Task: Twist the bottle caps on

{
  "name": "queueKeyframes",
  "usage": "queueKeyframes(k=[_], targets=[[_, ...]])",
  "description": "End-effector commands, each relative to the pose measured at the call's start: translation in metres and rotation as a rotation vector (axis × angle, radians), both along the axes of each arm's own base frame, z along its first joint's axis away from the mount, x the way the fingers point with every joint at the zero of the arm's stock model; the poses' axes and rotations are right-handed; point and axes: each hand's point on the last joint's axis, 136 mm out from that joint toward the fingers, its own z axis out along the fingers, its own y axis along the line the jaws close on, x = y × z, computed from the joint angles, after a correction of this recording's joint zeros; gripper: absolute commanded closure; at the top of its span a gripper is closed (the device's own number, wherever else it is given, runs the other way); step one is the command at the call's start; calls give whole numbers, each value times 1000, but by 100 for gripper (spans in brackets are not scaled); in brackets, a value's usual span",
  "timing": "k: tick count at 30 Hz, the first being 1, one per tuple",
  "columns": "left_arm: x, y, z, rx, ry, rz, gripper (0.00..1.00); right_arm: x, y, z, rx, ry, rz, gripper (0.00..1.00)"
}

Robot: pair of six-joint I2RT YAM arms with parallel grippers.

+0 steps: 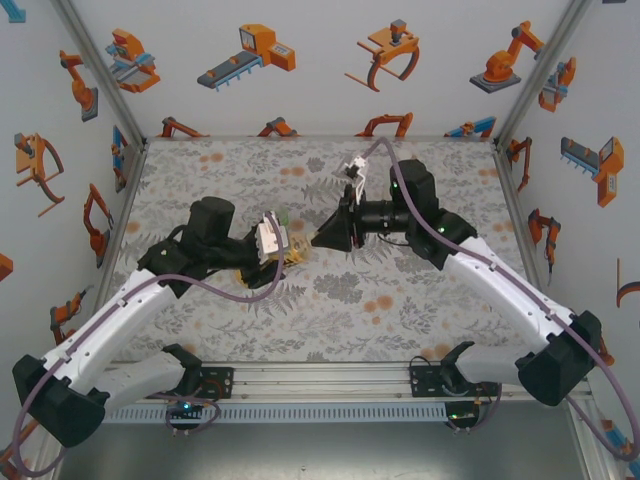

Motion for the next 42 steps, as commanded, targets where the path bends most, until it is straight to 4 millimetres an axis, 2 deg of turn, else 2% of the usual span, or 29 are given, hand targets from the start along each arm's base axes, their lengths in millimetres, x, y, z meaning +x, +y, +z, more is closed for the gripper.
queueKeyframes(k=[1,5,7,10,16,18,21,23,26,27,31,35,37,39,42], targets=[[19,10,11,-3,-81,109,100,26,-13,-11,51,378,-281,100],[24,13,11,0,-90,141,100,25,-12,-39,62,743,-369,100],[25,12,10,-3,-84,140,100,23,-9,-46,63,845,-373,100],[25,10,9,-6,-73,133,100,21,-5,-42,97,870,-353,100],[21,8,10,-16,-65,111,100,21,-9,-41,64,811,-365,100],[19,7,9,-18,-59,99,100,20,-11,-40,25,766,-360,99],[15,4,9,-24,-50,75,100,20,-19,-37,-53,656,-375,78],[12,3,9,-27,-43,54,100,22,-24,-27,-58,549,-374,62],[6,0,9,-35,-25,15,100,23,-33,-9,-49,400,-388,48],[4,-2,10,-40,-18,1,100,23,-34,-2,-42,351,-378,46],[-9,-8,10,-62,18,-75,100,15,-35,28,3,71,-292,47],[-23,-12,12,-80,60,-155,100,-11,-28,51,39,-217,-99,48],[-28,-14,12,-88,74,-182,100,-29,-22,57,48,-300,33,49],[-33,-15,14,-100,86,-210,100,-45,-17,55,44,-359,162,49],[-37,-16,15,-113,97,-236,100,-50,-13,49,20,-423,247,52]])
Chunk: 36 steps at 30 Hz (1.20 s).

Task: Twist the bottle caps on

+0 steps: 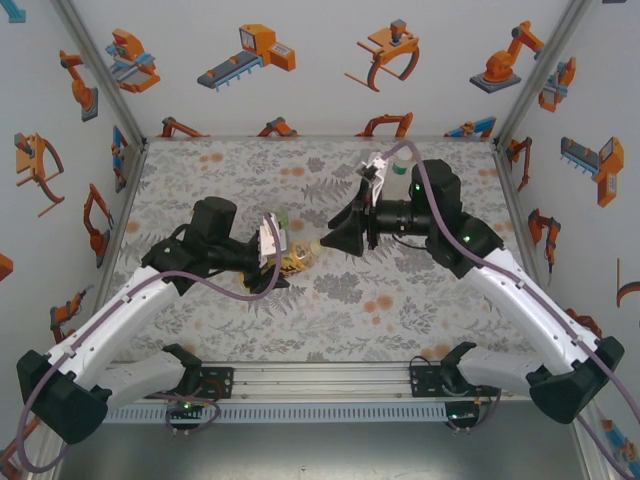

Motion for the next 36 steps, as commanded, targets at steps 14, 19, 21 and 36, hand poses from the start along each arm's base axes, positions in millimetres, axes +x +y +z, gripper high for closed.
queueKeyframes(k=[14,19,21,36], targets=[[-5,-2,13,-15,-2,-40,100,-31,9,-19,-7,-312,316,52],[-4,-2,14,-16,-6,-39,100,-24,11,-27,-37,-292,290,57],[-4,-2,14,-15,-5,-35,100,-23,12,-29,-39,-289,290,58],[4,1,13,0,-30,9,100,-23,18,-39,-57,-257,301,58]])
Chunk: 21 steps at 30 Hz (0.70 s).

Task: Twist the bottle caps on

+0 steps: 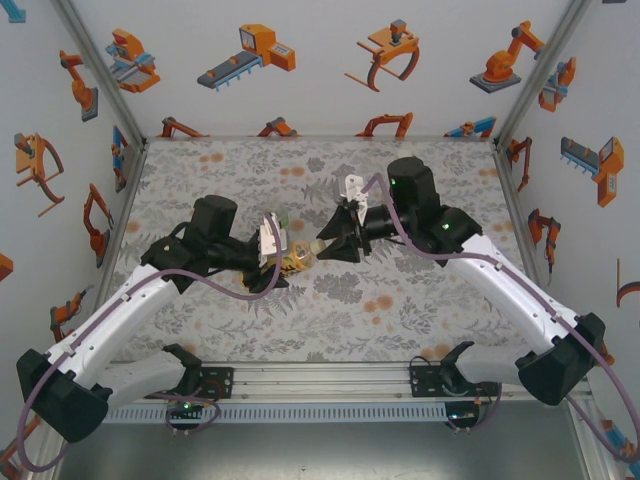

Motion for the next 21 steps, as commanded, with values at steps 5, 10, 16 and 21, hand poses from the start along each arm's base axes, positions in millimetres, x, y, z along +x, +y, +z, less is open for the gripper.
queueKeyframes(k=[5,10,16,21], targets=[[1,0,11,-17,-20,4,100,-3,2,-4,-5,-7,15,63],[2,1,11,-16,-24,9,100,-2,2,-5,-9,19,4,81],[6,3,12,-9,-46,35,100,25,6,-9,-14,239,-190,100],[18,9,12,-2,-100,114,100,54,5,-27,-4,620,-439,100]])
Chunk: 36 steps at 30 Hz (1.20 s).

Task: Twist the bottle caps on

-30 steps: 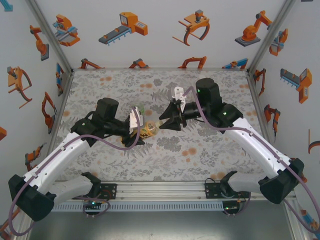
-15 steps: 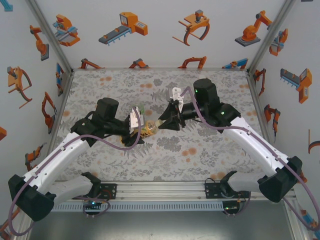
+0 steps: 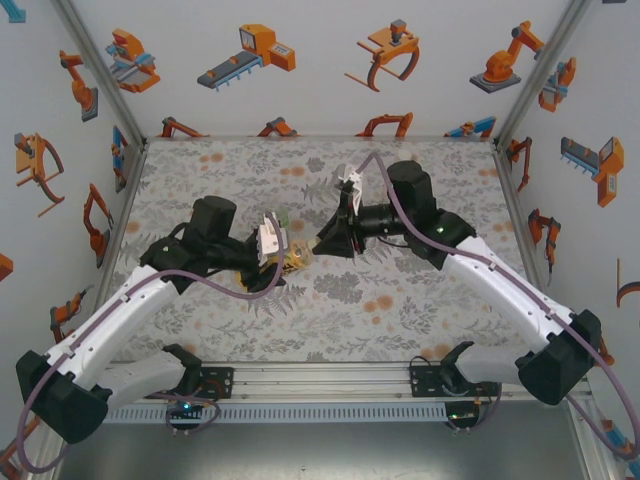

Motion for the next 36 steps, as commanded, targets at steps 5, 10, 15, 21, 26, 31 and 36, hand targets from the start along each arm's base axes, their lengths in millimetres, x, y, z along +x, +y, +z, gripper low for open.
queueKeyframes(k=[5,10,15,21,26,31,36], targets=[[25,9,19,-19,-138,136,100,35,1,-32,43,712,-366,100],[36,15,18,5,-162,204,100,37,2,-64,40,1080,-471,100],[34,15,18,2,-159,199,100,36,4,-62,73,1153,-459,100],[32,13,18,-2,-157,185,100,36,3,-57,62,1119,-460,100],[28,11,19,-15,-149,162,94,38,-2,-58,11,1040,-494,100],[24,9,20,-31,-149,136,93,40,-1,-56,-7,1014,-494,96],[23,8,19,-30,-142,129,95,43,3,-50,15,989,-470,54]])
